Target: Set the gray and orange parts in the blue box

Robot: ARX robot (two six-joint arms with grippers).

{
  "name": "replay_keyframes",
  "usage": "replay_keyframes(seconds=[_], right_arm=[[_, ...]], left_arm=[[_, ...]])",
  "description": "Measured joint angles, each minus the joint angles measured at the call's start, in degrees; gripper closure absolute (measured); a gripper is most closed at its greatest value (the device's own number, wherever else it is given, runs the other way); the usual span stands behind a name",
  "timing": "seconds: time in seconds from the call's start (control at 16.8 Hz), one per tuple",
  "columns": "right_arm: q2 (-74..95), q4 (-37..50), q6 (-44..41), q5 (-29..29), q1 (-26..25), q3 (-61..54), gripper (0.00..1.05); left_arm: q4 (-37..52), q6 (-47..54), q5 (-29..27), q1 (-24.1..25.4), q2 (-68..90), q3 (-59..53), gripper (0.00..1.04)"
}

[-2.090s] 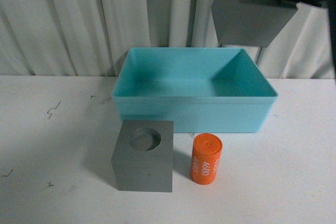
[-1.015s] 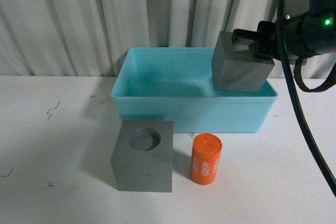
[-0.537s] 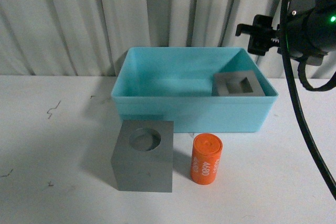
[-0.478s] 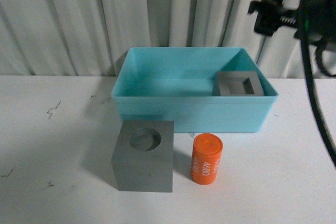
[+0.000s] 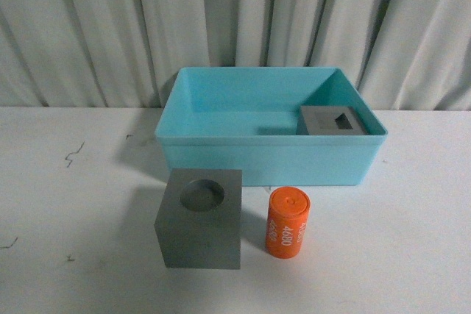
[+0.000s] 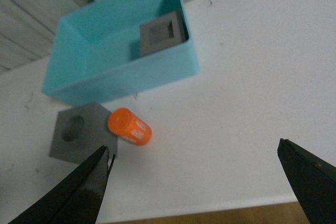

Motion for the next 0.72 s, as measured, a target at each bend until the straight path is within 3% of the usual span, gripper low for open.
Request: replay_keyframes(seconds=[0.06,0.12,0.24,0.48,0.54,0.72], right_arm=[[-2.8,4.83,-0.46,1.77,-0.09,-0.63,0.08],[-5.88,19.39,-5.68,6.16,-0.63,-4.98,0.19],[-10.12,32.44,-18.51,5.09,-3.48,-15.34,0.45],[-16.48,32.79,-23.67,0.07,-8.22,-20.33,0.94],[-17.9,32.11,-24.5,-4.46,-12.7,-21.73,1.03],[-22.01,30.69,-24.52,-5.44,-13.68,-23.76,1.03]], left_arm=[[0.02,0.0,0.0,0.0,0.0,0.0,0.07],[0.02,0.02,0.04,0.0,0.0,0.0,0.07],[0.0,0.0,-0.02,0.0,0.0,0.0,0.07],[0.0,0.0,0.0,0.0,0.0,0.0,0.07],[0.02,0.02,0.07,0.0,0.0,0.0,0.07],[-0.02,0.0,0.0,0.0,0.0,0.0,0.07]])
